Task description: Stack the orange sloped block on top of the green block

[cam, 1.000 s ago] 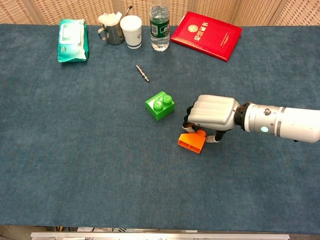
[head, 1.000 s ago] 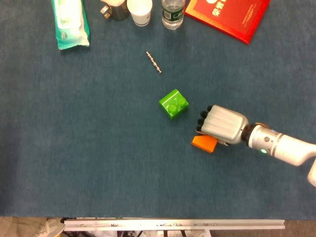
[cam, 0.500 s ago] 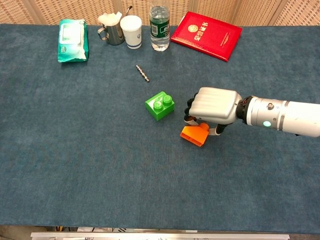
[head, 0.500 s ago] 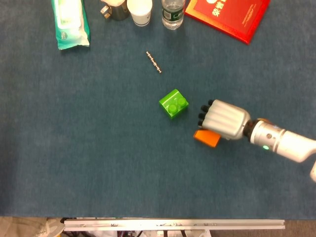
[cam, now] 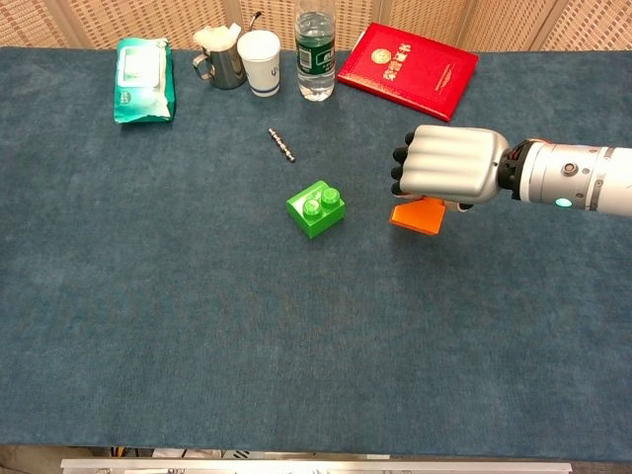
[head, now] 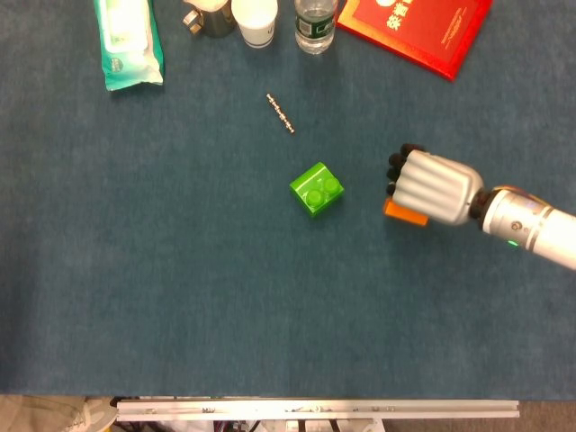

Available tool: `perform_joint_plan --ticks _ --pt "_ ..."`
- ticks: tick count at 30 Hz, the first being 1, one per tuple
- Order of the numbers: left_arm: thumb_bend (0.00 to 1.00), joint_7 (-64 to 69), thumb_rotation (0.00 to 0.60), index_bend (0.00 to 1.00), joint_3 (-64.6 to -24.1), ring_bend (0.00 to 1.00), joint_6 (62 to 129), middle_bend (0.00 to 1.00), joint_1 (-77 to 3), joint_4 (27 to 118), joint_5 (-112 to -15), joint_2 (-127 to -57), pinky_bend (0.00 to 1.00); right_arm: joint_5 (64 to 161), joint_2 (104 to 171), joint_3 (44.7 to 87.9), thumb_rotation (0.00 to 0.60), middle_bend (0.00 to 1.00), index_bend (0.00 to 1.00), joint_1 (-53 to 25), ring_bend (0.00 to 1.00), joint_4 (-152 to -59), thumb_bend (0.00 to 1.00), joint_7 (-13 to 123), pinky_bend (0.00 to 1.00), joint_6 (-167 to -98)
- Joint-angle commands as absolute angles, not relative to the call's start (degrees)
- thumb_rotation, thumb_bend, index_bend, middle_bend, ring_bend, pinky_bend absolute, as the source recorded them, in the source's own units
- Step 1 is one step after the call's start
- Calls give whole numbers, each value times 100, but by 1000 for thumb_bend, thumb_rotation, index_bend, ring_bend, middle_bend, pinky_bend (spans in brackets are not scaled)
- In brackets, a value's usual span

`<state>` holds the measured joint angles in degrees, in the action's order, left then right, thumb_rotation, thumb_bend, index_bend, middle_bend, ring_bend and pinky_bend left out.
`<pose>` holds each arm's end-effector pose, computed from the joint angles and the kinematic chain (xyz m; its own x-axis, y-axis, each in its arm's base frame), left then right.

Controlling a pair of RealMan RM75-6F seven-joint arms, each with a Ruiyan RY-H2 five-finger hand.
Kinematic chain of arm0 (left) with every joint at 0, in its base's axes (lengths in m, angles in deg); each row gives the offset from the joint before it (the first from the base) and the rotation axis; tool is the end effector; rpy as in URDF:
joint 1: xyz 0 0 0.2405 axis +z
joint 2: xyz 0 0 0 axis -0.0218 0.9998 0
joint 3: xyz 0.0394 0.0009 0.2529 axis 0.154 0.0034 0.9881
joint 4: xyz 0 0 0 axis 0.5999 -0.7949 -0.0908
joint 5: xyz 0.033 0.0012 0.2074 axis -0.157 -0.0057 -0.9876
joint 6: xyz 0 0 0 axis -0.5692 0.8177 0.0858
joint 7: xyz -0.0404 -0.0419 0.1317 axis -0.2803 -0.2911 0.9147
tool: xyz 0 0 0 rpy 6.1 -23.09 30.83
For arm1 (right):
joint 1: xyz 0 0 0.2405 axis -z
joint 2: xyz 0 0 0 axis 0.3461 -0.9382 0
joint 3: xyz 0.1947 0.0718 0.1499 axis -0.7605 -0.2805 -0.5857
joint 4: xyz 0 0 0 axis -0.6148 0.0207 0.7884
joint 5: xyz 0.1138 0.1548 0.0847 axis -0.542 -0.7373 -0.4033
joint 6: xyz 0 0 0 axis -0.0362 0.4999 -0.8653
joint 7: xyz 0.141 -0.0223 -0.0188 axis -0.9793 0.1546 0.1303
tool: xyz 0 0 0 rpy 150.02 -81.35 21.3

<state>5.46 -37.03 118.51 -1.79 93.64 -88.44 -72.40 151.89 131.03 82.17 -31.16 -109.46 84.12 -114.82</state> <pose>-0.3200 0.1500 0.1614 0.4477 0.0265 0.8938 0.8921 0.0545 -0.4485 -0.1699 -0.3266 0.0001 0.9185 0.2757 0.2836 0.0603 -0.8062 0.5886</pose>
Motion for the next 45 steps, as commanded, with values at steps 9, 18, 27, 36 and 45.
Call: perform_joint_plan --ticks 9,18,27,36,45 --pt "220 553 600 227 -3693 325 11846 327 -188 9378 -8859 -7260 241 15078 13179 8036 600 492 599 -3144 330 -10645 268 9722 387 -11101" --pt "220 513 600 226 -3682 325 11834 327 -192 9351 -8864 -7269 240 14823 13489 7839 600 484 599 -3043 308 -10456 268 10800 325 -10984" --pt "219 445 600 227 -3669 325 11840 327 -176 9303 -8856 -7270 240 14699 13734 7740 600 459 594 -2933 263 -10376 265 11628 228 -11061" --pt "220 366 600 227 -3657 325 11853 327 -152 9233 -8847 -7283 240 14505 14010 7699 600 395 429 -2727 213 -10329 246 12365 126 -11209" --pt "220 324 600 226 -3657 325 11864 327 -138 9191 -8841 -7287 240 14341 14070 7664 600 340 262 -2608 170 -10455 169 12546 95 -11356"
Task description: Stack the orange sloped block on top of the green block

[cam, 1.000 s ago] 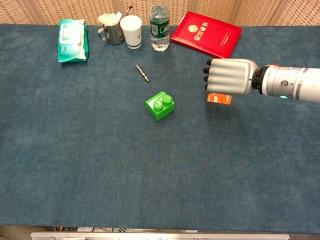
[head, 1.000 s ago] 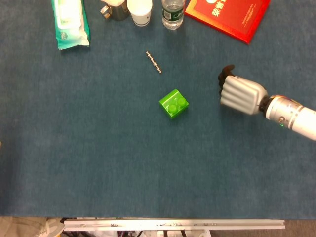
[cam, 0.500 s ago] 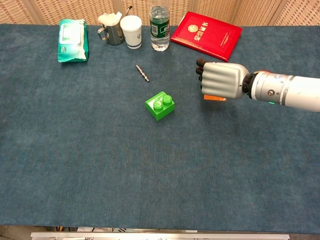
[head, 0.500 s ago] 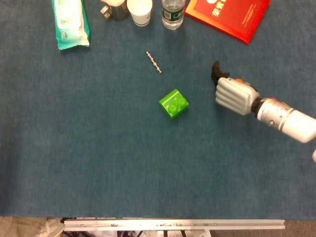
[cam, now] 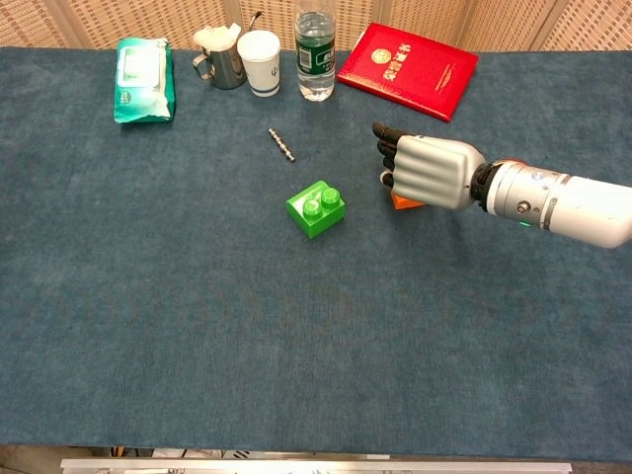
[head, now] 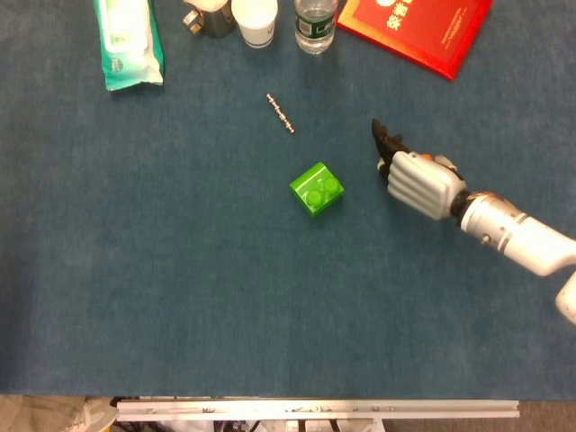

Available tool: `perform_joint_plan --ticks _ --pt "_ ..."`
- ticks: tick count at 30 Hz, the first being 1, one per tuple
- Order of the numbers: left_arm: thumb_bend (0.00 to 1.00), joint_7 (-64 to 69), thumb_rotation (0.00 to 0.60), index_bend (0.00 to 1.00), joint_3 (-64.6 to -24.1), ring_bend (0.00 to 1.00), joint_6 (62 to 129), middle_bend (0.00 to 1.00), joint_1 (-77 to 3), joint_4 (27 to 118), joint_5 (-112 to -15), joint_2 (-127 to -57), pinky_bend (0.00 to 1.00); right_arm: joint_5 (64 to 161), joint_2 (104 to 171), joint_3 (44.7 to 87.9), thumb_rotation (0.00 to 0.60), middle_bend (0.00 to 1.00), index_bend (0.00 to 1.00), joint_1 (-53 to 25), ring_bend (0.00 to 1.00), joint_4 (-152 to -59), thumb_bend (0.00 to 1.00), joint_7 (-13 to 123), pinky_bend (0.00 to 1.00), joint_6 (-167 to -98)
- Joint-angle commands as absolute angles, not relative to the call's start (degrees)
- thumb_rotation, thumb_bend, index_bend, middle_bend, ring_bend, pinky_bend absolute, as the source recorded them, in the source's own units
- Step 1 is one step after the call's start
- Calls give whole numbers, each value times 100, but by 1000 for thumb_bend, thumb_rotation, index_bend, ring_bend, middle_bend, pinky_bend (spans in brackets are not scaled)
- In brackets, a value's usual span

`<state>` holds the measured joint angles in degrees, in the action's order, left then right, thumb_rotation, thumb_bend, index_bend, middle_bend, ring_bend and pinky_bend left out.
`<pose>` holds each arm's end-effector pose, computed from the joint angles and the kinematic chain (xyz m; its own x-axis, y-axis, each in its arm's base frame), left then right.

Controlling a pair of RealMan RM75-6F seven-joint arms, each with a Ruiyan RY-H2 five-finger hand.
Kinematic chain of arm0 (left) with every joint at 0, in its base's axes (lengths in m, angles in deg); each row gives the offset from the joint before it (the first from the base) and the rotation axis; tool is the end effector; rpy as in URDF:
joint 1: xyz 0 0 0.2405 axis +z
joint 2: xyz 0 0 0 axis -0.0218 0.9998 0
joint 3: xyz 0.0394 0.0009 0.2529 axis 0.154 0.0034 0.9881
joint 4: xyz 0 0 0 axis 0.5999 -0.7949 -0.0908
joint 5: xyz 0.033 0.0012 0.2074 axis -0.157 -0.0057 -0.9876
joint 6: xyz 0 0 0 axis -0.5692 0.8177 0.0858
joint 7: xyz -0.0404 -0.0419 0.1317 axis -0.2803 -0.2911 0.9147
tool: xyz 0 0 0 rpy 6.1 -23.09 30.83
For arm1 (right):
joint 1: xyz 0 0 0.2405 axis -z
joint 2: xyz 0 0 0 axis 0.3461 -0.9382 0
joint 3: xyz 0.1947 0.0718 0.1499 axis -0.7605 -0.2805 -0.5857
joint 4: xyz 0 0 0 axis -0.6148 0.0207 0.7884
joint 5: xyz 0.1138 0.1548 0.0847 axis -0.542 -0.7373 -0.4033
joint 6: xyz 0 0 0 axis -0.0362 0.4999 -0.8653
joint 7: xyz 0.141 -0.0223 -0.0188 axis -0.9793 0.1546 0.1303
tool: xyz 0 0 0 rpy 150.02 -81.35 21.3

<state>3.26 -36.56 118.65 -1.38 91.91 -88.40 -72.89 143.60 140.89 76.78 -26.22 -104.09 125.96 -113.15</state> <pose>-0.3267 0.1460 0.1608 0.4325 0.0330 0.9010 0.8988 0.0632 -0.4338 -0.1742 -0.3279 -0.0409 0.8051 0.5842 -0.1026 0.4665 -0.5168 0.7179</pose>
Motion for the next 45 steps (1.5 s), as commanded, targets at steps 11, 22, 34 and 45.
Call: perform_joint_plan --ticks 11,22,34,45 --pt "220 379 600 227 -3673 325 11809 327 -183 9230 -8841 -7269 241 13597 13256 7190 600 333 250 -2372 164 -11734 84 11880 96 -11782" --pt "220 460 600 227 -3660 325 11735 327 -232 9280 -8857 -7264 240 11969 12720 6812 600 395 324 -2181 256 -12603 19 10248 232 -11583" --pt "220 447 600 227 -3626 325 11709 327 -228 9272 -8858 -7271 240 10878 12756 6947 600 395 407 -2349 256 -12481 75 9146 239 -11016" --pt "220 395 600 227 -3609 325 11634 326 -276 9257 -8888 -7264 240 10616 13173 7096 600 395 407 -2510 256 -11992 77 8969 240 -11161"
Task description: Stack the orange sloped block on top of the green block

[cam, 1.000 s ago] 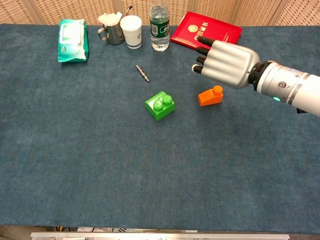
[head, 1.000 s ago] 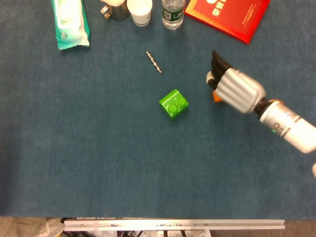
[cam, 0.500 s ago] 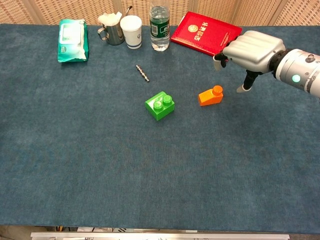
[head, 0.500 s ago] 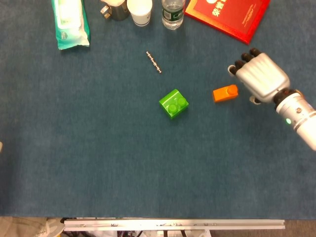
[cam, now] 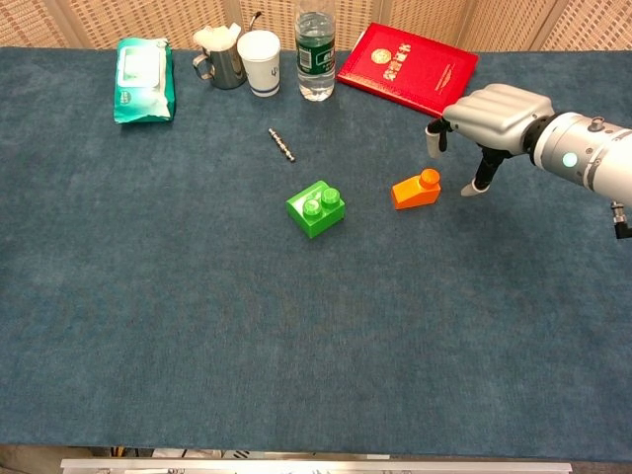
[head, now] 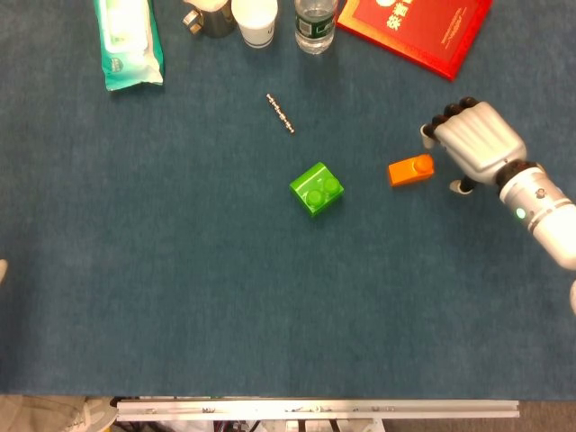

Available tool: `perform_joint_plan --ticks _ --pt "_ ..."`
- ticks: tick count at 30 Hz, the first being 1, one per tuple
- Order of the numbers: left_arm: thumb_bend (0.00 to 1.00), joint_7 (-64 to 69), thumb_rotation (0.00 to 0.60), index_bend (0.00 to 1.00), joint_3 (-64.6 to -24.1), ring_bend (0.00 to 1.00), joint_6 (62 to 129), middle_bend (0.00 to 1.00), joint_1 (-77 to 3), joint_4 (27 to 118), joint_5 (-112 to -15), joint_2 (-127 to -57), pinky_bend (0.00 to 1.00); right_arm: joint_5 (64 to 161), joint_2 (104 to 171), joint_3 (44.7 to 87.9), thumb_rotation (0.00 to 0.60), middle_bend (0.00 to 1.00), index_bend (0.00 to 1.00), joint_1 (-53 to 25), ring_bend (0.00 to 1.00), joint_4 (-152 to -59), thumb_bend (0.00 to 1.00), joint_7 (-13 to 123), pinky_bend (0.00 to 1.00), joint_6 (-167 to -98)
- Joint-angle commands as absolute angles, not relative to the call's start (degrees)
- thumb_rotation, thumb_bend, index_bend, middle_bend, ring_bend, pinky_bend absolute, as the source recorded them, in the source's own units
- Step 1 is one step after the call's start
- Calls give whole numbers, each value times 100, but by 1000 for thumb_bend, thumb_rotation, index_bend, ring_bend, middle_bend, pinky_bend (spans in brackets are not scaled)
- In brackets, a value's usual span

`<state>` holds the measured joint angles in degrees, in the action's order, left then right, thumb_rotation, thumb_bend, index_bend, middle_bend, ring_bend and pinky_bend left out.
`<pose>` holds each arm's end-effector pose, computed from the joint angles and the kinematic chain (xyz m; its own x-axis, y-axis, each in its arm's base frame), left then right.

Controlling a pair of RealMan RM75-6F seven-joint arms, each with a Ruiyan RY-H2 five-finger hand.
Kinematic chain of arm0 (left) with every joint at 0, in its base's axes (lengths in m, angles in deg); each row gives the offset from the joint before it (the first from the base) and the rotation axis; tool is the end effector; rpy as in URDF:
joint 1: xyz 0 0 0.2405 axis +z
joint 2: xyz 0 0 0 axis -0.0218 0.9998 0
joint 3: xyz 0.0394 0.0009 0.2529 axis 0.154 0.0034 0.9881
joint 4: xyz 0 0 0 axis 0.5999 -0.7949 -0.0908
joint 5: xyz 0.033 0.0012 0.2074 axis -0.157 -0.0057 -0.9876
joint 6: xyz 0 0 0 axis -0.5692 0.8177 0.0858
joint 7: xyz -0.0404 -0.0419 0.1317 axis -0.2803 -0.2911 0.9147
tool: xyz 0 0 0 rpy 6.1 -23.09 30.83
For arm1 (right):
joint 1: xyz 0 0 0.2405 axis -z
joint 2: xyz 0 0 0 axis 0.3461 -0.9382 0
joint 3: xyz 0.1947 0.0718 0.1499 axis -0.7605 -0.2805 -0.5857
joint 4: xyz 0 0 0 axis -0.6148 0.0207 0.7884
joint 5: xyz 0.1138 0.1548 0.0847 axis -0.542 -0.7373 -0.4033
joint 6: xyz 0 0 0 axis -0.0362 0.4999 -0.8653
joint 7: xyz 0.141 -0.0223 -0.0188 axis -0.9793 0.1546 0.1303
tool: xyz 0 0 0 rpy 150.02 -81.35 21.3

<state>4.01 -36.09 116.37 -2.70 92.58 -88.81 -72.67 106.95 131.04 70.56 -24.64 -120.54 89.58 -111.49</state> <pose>-0.3233 0.1514 0.1542 0.4361 0.0714 0.8971 0.8978 0.0333 -0.4391 -0.1832 -0.3450 0.0148 0.7270 -0.3310 0.6016 -0.6806 -0.4638 0.5672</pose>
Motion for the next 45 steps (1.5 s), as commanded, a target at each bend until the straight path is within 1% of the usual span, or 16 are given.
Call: perform_joint_plan --ticks 1,5,15,18,21,22,26,29,35,38,42,45 --pt "220 389 600 227 -3607 325 11629 327 -280 9254 -8893 -7263 240 10577 13222 7119 600 395 408 -2535 256 -11944 79 8999 240 -11178" --pt "220 369 600 227 -3600 325 11628 327 -283 9242 -8902 -7262 240 10438 13459 7182 600 395 412 -2617 256 -11745 125 9096 240 -11232" --pt "220 266 600 226 -3597 325 11695 326 -238 9202 -8887 -7236 240 10173 14003 7272 600 397 421 -2874 256 -11404 127 9384 240 -11332" --pt "220 221 600 226 -3591 325 11694 326 -236 9194 -8894 -7232 241 10083 14121 7296 600 400 437 -2946 256 -11344 128 9468 240 -11336" --pt "220 185 600 227 -3590 325 11705 326 -226 9175 -8889 -7226 240 10013 14196 7336 600 405 467 -2998 258 -11294 181 9554 240 -11365" --pt "220 176 600 227 -3590 325 11709 326 -221 9170 -8883 -7225 241 9991 14210 7346 600 408 476 -3009 260 -11281 200 9574 240 -11376" --pt "220 140 600 227 -3589 325 11725 325 -206 9148 -8877 -7219 240 9883 14242 7365 600 413 498 -3048 263 -11216 215 9607 240 -11407" --pt "220 136 600 227 -3589 325 11728 325 -205 9138 -8881 -7222 241 9818 14239 7392 600 418 510 -3075 268 -11195 252 9633 240 -11409" --pt "220 139 600 227 -3590 325 11733 325 -197 9138 -8874 -7224 240 9739 14256 7462 600 420 517 -3132 271 -11169 253 9706 240 -11416" --pt "220 133 600 227 -3589 325 11739 325 -193 9140 -8877 -7223 240 9756 14259 7471 600 433 549 -3150 287 -11158 259 9673 240 -11412" --pt "220 125 600 227 -3591 325 11741 325 -189 9139 -8870 -7219 241 9892 14165 7436 600 469 606 -3184 328 -11253 305 9519 246 -11355" --pt "220 124 600 227 -3591 325 11739 325 -190 9143 -8872 -7216 241 10031 14013 7352 600 484 620 -3248 349 -11418 309 9333 255 -11250"
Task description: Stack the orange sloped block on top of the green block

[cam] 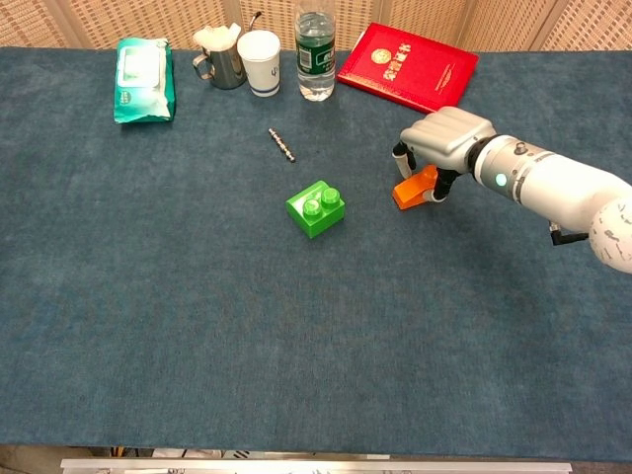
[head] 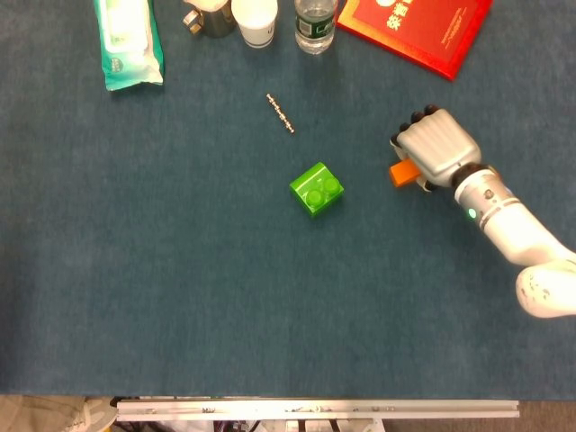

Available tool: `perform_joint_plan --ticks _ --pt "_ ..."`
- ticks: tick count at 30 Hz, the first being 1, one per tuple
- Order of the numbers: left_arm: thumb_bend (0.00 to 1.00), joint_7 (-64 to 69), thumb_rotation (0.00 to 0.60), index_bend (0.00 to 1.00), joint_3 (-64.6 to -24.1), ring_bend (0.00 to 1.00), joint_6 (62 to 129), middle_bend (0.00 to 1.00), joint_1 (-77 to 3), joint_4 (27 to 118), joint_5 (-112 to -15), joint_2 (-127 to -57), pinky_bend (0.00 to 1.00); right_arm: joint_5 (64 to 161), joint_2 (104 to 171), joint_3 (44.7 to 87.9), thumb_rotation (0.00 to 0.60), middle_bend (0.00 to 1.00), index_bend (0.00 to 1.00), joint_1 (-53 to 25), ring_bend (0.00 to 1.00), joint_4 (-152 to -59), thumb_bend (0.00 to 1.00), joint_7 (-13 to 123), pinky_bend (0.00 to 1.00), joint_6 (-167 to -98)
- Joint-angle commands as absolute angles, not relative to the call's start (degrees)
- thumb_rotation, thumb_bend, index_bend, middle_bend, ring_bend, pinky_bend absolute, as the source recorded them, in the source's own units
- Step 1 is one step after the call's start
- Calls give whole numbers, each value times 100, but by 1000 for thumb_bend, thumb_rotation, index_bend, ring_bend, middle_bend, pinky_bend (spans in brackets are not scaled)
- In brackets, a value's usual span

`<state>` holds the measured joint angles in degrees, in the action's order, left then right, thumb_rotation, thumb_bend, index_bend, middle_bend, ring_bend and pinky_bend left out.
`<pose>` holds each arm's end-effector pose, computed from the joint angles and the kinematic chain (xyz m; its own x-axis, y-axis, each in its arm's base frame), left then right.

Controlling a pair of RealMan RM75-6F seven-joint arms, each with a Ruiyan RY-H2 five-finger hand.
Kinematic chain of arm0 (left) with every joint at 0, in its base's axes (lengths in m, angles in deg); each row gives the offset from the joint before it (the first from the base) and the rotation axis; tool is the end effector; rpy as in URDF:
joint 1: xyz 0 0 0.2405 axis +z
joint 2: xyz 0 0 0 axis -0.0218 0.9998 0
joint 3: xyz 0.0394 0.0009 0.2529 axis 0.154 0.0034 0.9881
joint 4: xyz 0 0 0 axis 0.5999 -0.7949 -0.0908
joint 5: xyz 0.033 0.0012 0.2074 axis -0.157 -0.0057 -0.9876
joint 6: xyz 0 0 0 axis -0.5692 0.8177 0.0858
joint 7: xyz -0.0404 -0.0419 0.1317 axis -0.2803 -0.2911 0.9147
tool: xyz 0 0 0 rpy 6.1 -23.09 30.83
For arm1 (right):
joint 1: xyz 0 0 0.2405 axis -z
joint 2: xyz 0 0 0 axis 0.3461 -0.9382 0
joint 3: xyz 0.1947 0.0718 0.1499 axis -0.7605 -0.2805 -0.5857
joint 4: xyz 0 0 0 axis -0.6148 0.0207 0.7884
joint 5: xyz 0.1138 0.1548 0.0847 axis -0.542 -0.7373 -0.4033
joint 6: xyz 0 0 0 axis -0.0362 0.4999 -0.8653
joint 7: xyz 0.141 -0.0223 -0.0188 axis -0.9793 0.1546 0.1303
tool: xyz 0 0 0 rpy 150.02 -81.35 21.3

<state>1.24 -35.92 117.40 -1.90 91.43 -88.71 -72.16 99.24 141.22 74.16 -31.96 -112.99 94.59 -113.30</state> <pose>-0.3294 0.1465 0.1612 0.4188 0.0599 0.9061 0.9052 0.0514 -0.4218 -0.1619 -0.3554 -0.0367 0.7674 -0.3206 0.5552 -0.6350 -0.4994 0.5894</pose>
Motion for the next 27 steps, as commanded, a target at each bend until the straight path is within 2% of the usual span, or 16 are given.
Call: perform_joint_plan --ticks 1,11,27 --pt "220 124 600 227 -3593 325 11741 325 -191 9143 -8874 -7215 241 10089 13967 7323 600 488 621 -3270 353 -11480 309 9281 258 -11230" --pt "220 142 600 227 -3590 325 11795 325 -147 9170 -8860 -7206 240 10511 13616 6974 600 496 622 -3587 359 -12111 308 8783 275 -10989" --pt "220 144 600 227 -3616 325 11890 325 -88 9195 -8841 -7207 240 10928 13641 6946 600 497 622 -4246 360 -12166 307 8726 285 -10540"
